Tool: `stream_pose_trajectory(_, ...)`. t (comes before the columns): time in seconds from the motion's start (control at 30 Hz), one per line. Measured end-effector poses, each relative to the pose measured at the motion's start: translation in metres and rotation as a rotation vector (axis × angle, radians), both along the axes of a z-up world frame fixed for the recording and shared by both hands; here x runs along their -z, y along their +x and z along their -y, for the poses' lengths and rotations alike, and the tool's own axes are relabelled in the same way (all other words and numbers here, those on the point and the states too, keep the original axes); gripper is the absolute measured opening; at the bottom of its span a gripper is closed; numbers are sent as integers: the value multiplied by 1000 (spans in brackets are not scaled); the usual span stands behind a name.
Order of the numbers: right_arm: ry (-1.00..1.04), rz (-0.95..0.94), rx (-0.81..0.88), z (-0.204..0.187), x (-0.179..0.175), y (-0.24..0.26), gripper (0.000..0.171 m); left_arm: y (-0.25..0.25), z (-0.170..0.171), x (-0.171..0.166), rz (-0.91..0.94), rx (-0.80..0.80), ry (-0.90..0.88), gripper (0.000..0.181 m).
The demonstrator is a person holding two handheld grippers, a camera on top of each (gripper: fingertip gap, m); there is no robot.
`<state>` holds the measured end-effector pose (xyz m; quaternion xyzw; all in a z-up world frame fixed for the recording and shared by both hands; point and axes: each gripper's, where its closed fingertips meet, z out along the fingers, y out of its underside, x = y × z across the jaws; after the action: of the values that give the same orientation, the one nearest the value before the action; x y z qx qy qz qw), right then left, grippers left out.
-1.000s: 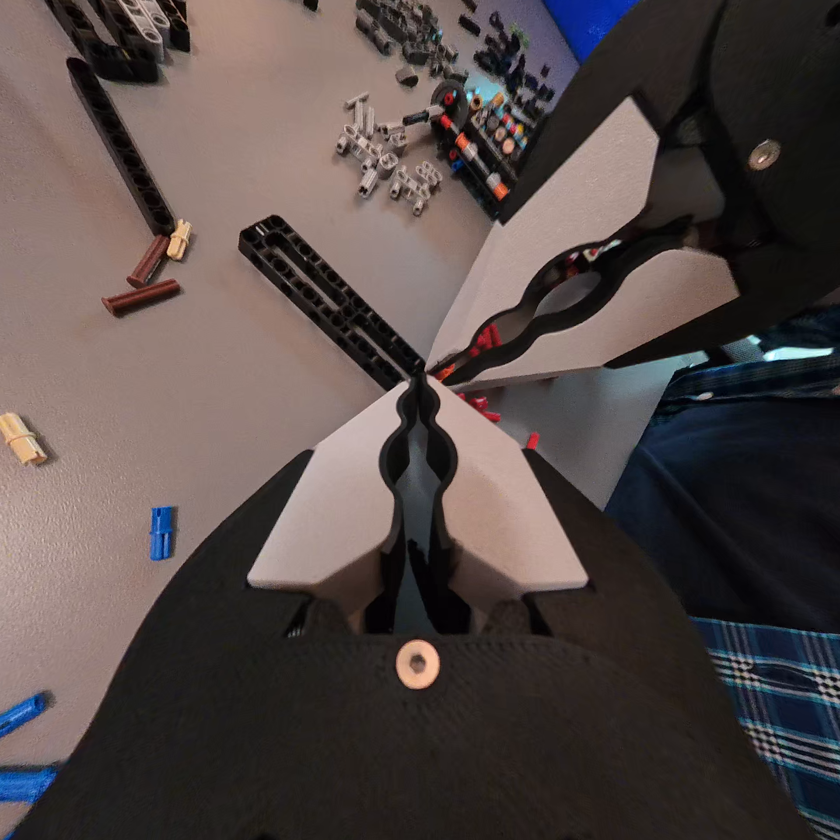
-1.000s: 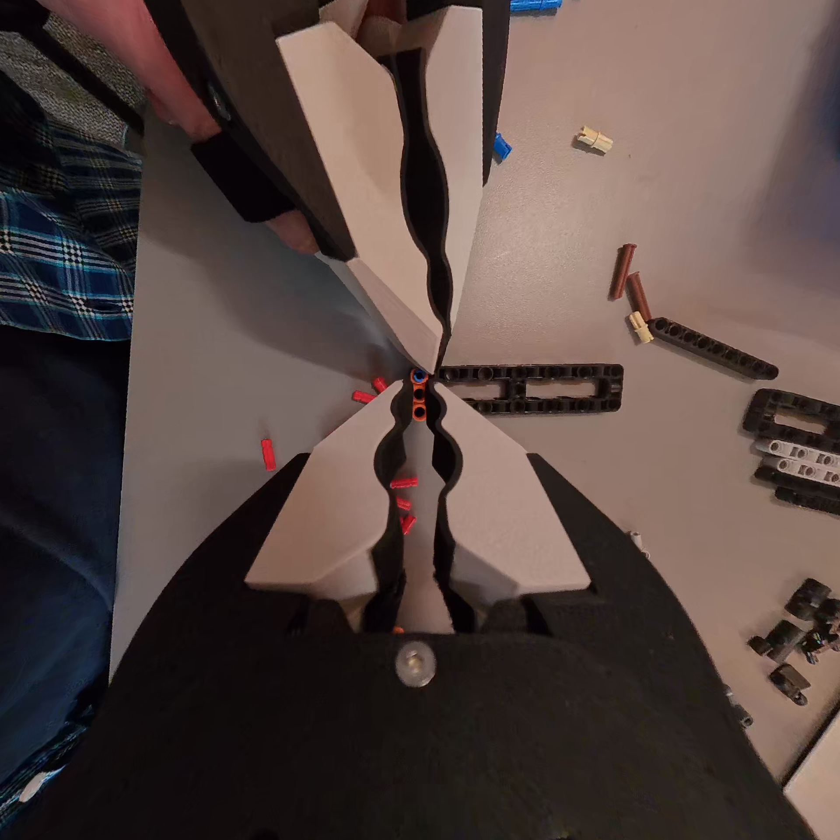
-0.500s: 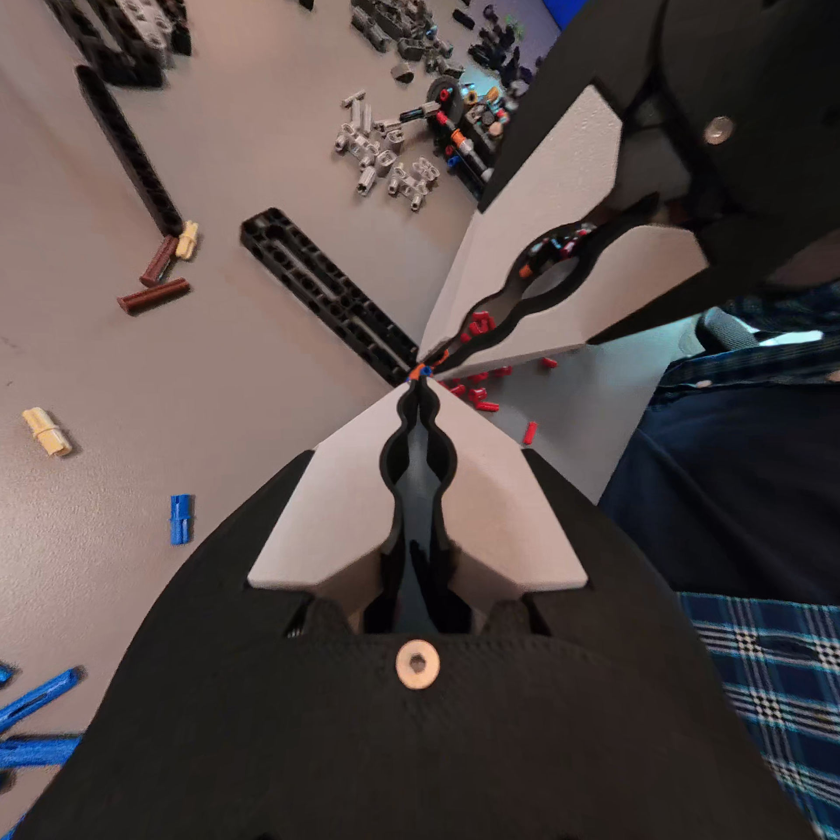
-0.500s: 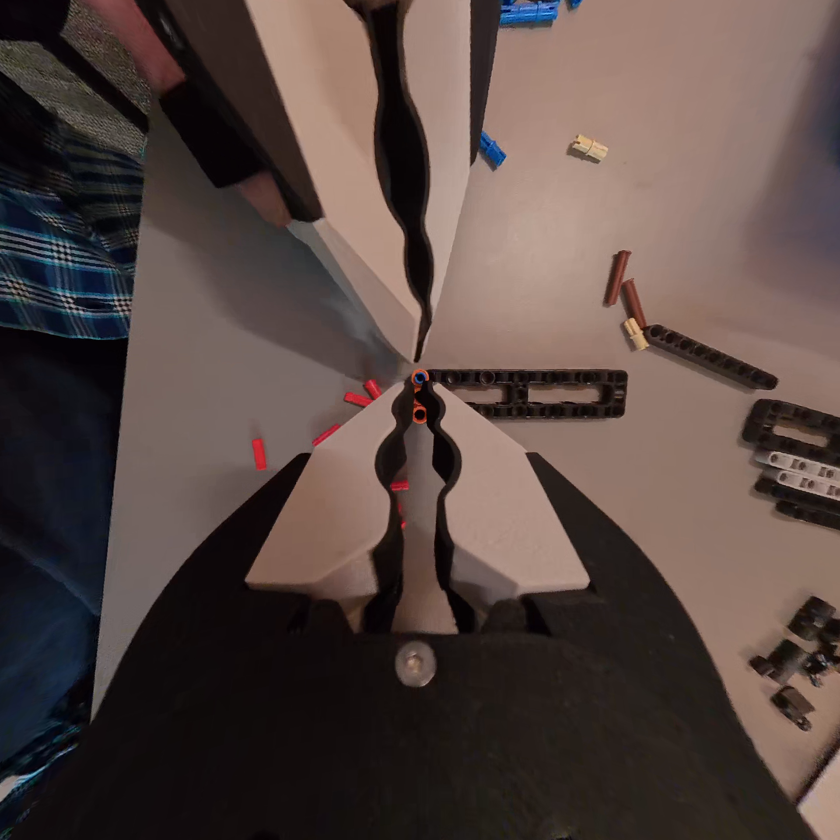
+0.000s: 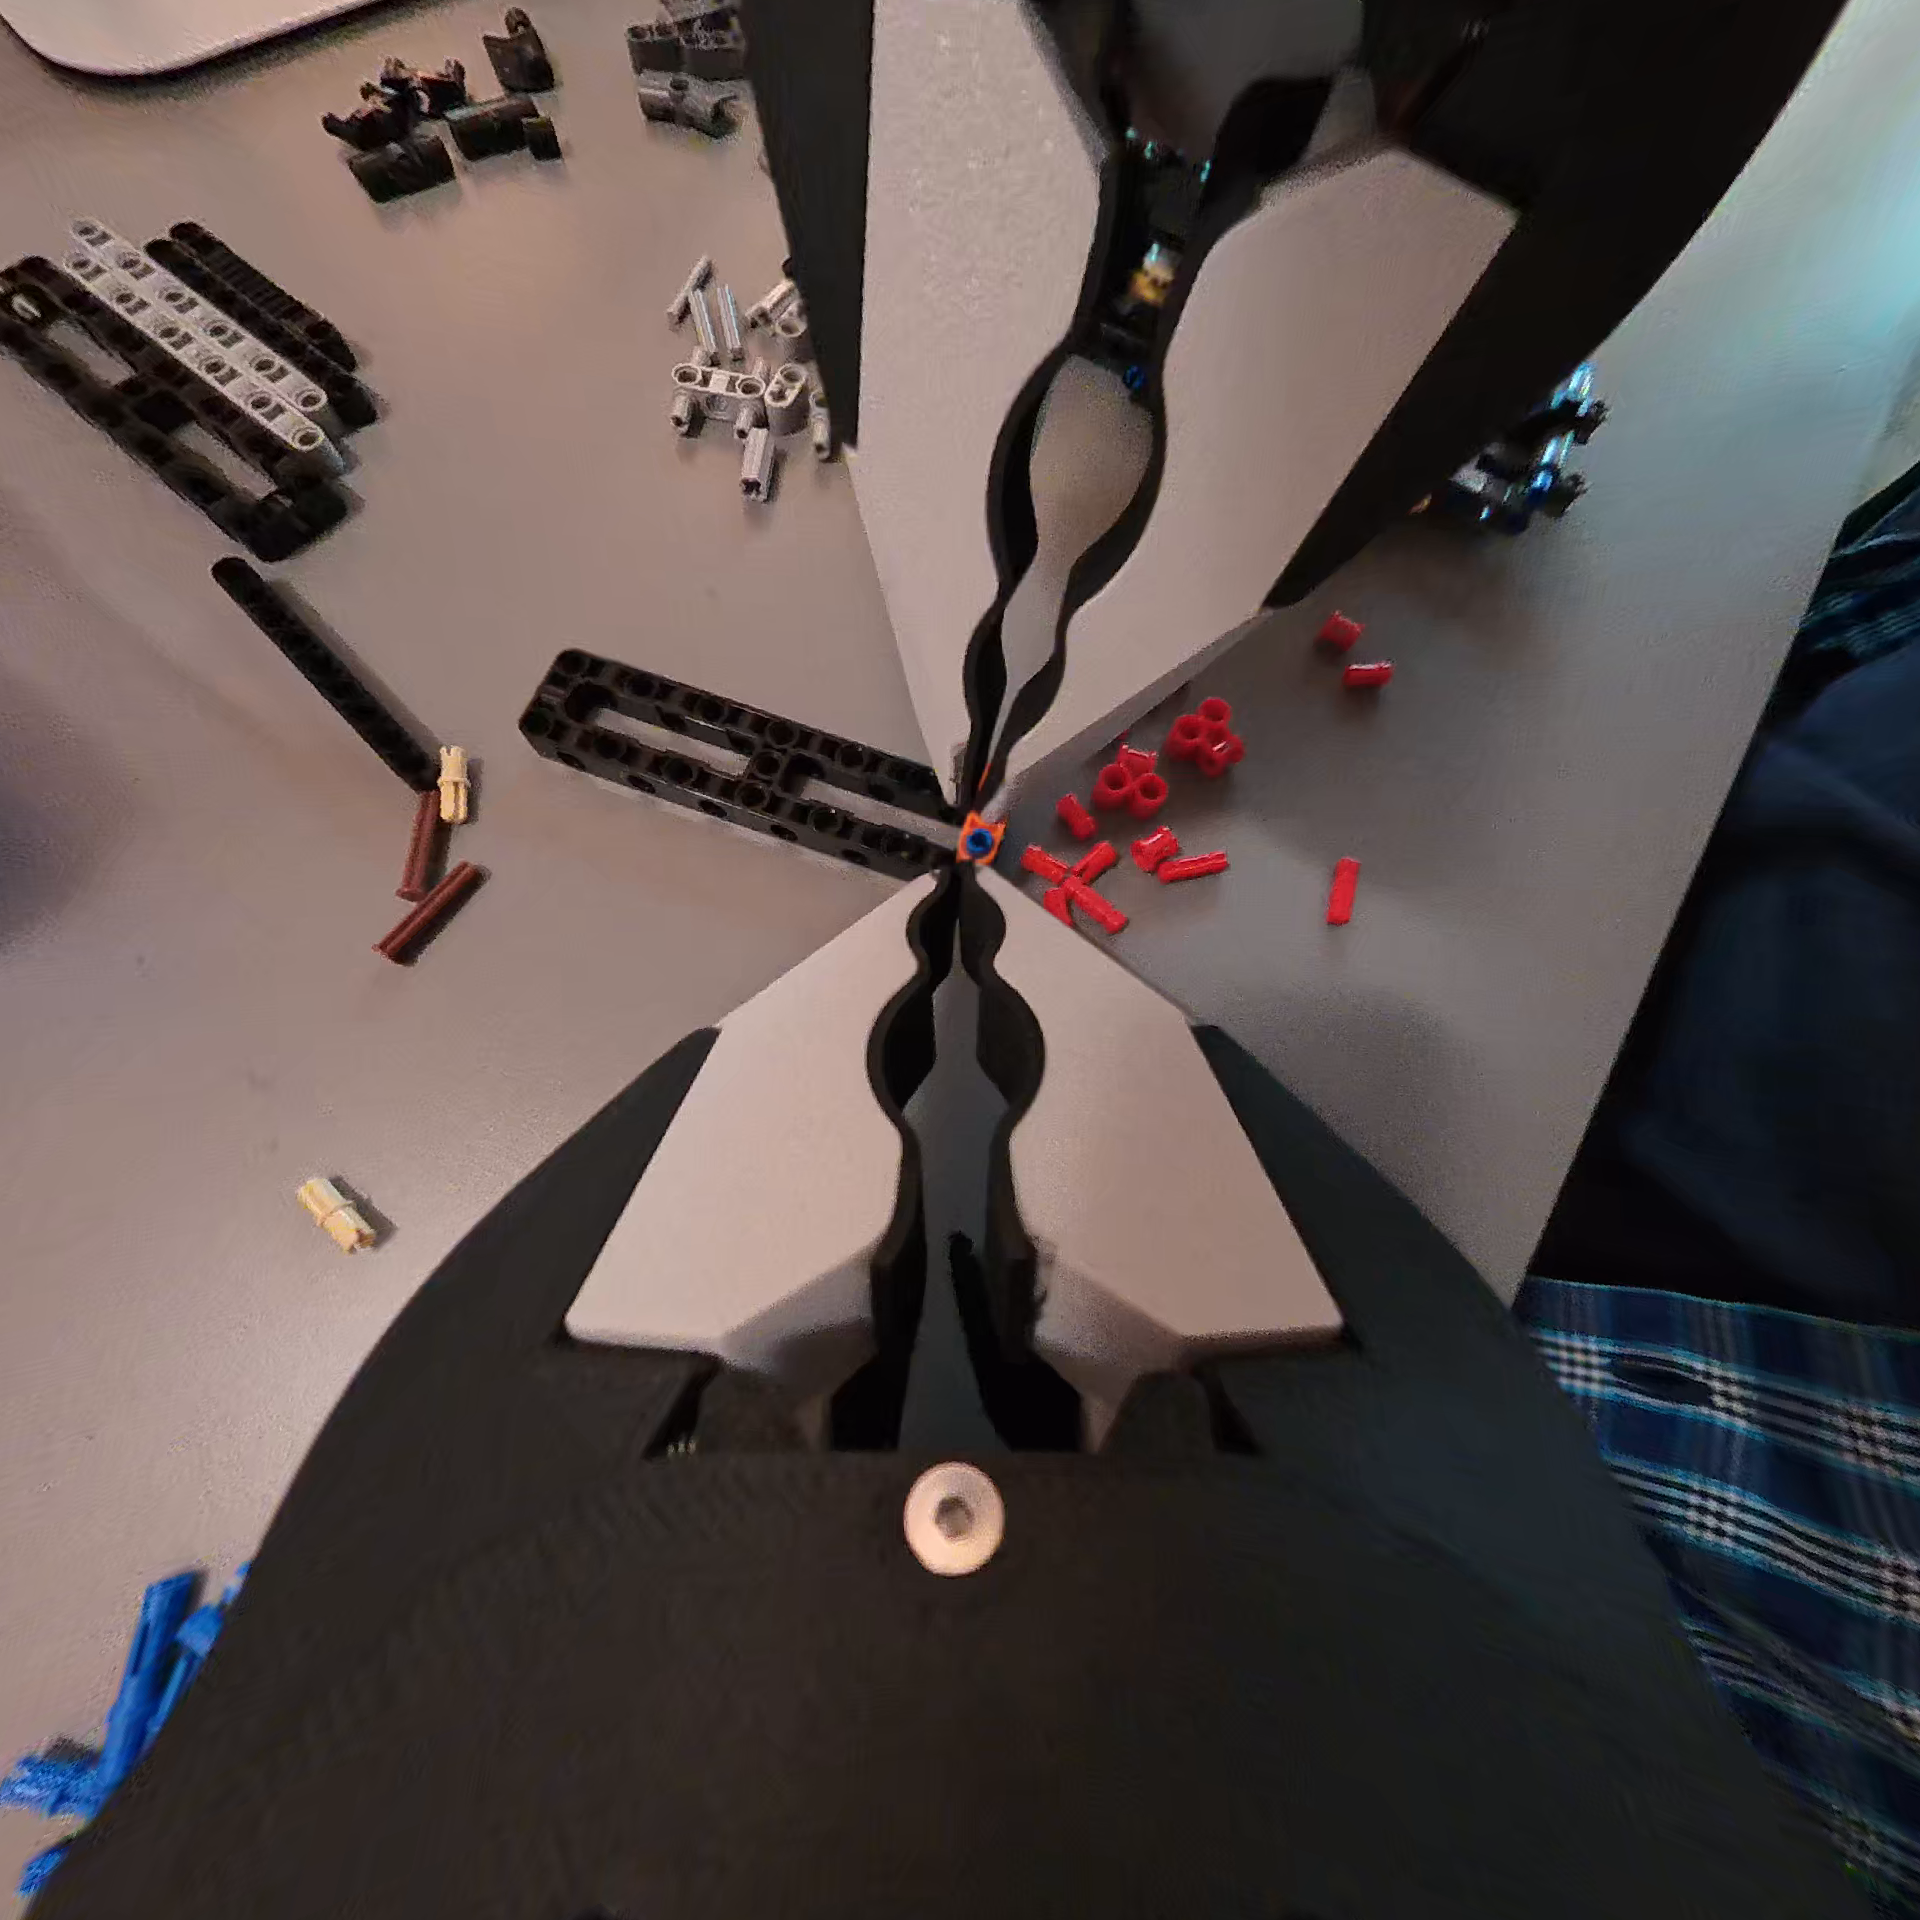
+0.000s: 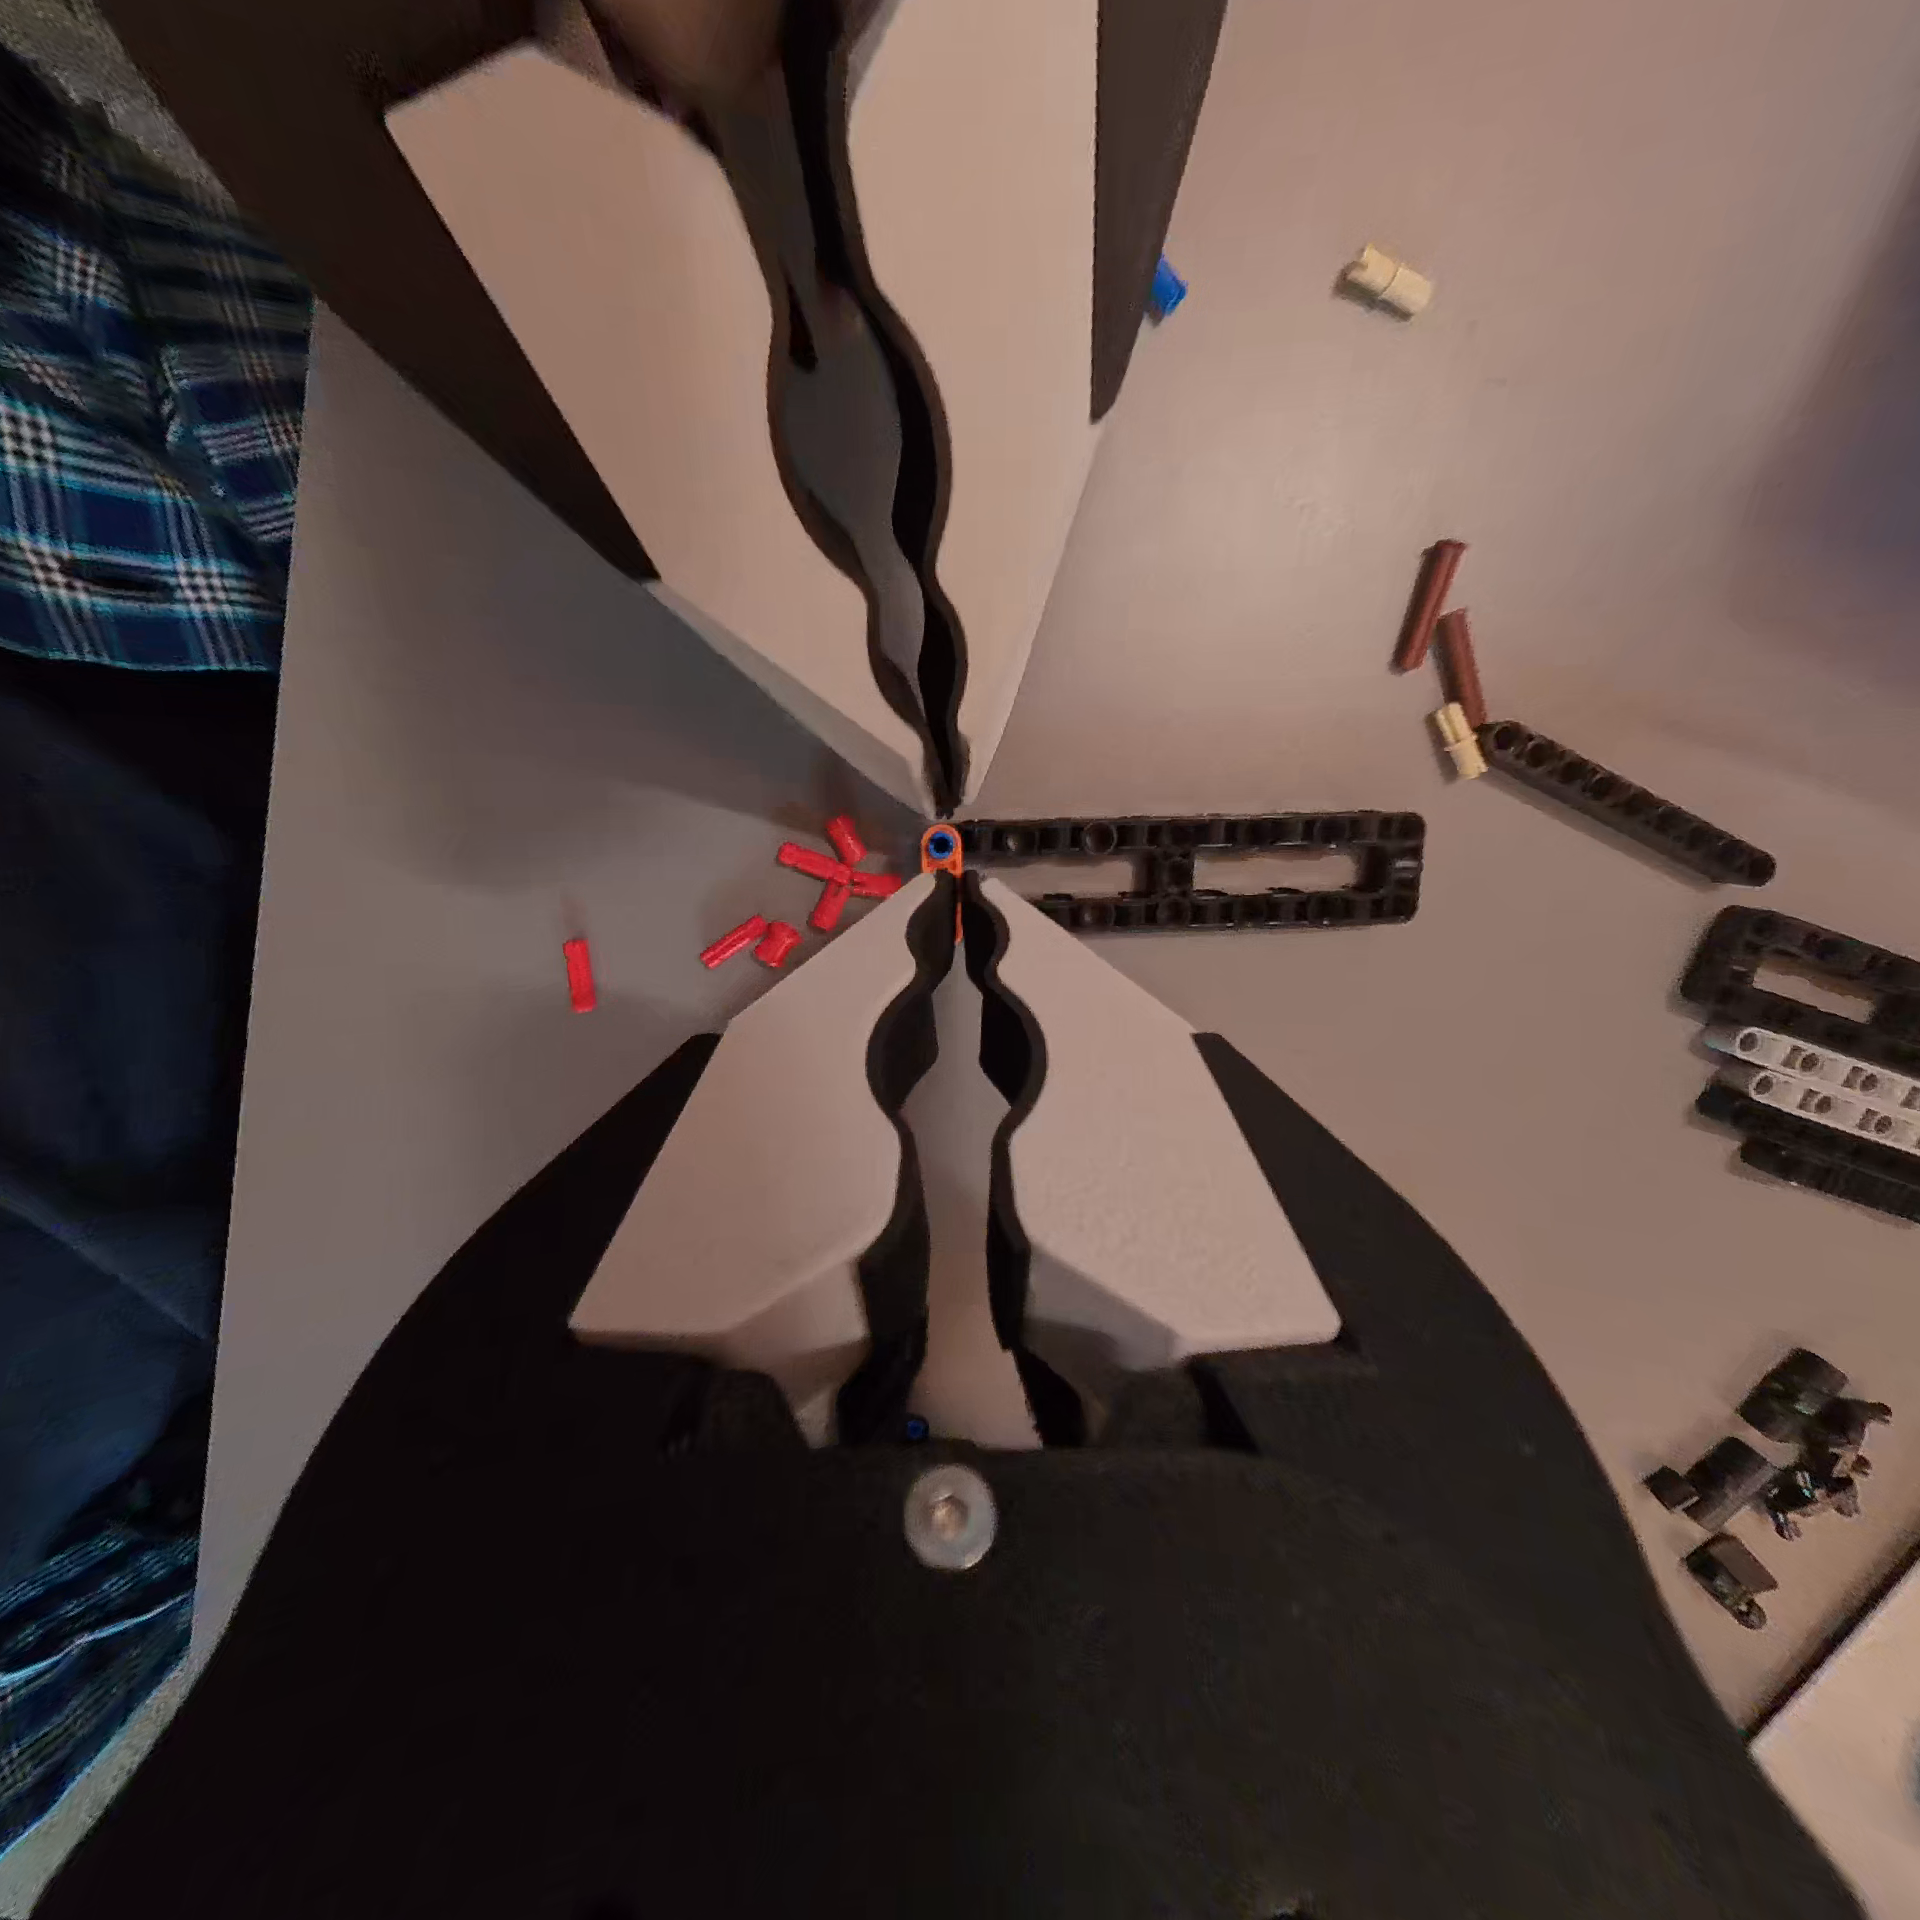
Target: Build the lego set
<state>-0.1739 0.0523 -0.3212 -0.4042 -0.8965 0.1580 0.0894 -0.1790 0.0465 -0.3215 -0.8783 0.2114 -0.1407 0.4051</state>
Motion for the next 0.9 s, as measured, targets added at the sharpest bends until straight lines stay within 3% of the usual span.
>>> stream_pose_trajectory(0.83,34,69,-32,-2,8,1,0,3,-3,6,-19,23,0,0)
stream_pose_trajectory(0.9,25,92,-7,-5,4,2,11,0,-4,8,-25,13,-7,0)
